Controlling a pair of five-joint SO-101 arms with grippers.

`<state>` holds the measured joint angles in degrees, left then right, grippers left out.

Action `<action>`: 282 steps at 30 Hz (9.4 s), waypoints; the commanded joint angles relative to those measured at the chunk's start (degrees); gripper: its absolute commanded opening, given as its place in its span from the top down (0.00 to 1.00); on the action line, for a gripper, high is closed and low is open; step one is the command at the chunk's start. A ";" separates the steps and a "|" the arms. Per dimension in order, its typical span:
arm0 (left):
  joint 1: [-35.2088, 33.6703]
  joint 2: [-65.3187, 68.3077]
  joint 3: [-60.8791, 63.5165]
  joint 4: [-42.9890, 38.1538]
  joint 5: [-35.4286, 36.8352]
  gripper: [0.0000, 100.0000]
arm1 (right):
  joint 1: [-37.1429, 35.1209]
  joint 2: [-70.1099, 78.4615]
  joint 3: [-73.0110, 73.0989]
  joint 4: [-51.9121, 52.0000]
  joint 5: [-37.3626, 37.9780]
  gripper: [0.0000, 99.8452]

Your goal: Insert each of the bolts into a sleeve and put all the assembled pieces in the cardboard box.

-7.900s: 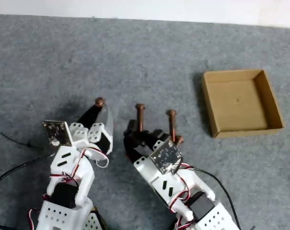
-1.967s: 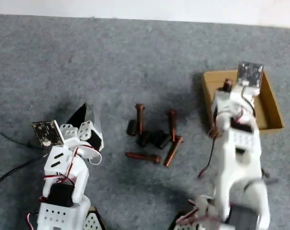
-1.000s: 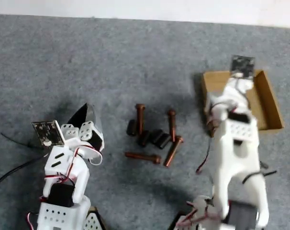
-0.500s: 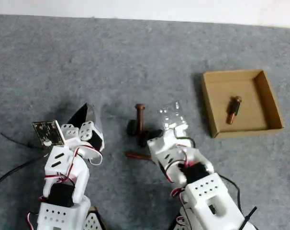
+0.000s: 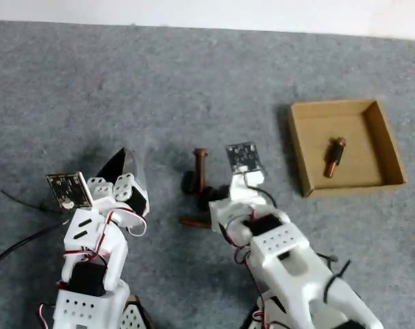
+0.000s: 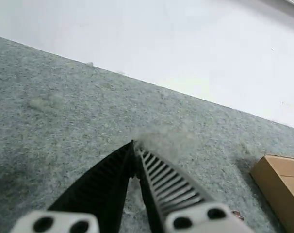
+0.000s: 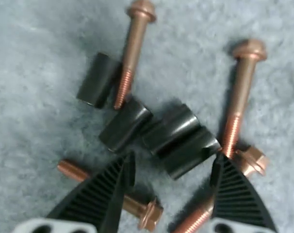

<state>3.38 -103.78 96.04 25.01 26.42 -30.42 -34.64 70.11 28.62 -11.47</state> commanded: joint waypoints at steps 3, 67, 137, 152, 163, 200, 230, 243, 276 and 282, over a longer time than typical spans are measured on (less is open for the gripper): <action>0.92 -0.66 1.19 0.18 -0.44 0.99 | 2.68 4.53 -3.56 0.13 -0.62 0.77; 1.01 -0.66 1.19 0.26 -0.44 0.99 | 7.87 4.70 -5.76 4.62 -6.77 0.77; 1.01 -0.66 1.19 0.18 -0.44 0.99 | 11.91 23.08 -17.98 5.93 -16.97 0.84; 1.01 -0.66 1.19 0.18 -0.44 0.99 | 12.18 24.66 -18.68 6.02 -16.53 0.89; 1.01 -0.66 1.19 0.18 -0.44 0.99 | 12.09 24.92 -18.95 6.02 -9.14 1.00; 1.01 -0.66 1.19 0.26 -0.44 0.99 | 12.35 -33.80 10.51 -3.74 3.43 1.00; 0.92 -0.66 1.19 1.05 -0.44 0.99 | 12.44 -68.70 33.63 -8.13 3.43 1.00; 5.67 -0.66 0.48 6.15 -6.24 0.99 | 15.34 -68.70 33.63 -8.22 3.25 1.00; 18.59 51.91 -30.20 1.58 -13.71 0.99 | 18.07 -68.35 33.63 -6.11 3.08 1.00; 19.30 87.69 -54.11 1.85 -5.36 0.95 | 18.07 -68.44 33.63 -6.11 3.08 1.00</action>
<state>21.93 -34.33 55.08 27.91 16.75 -13.01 -103.12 95.96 22.73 -8.66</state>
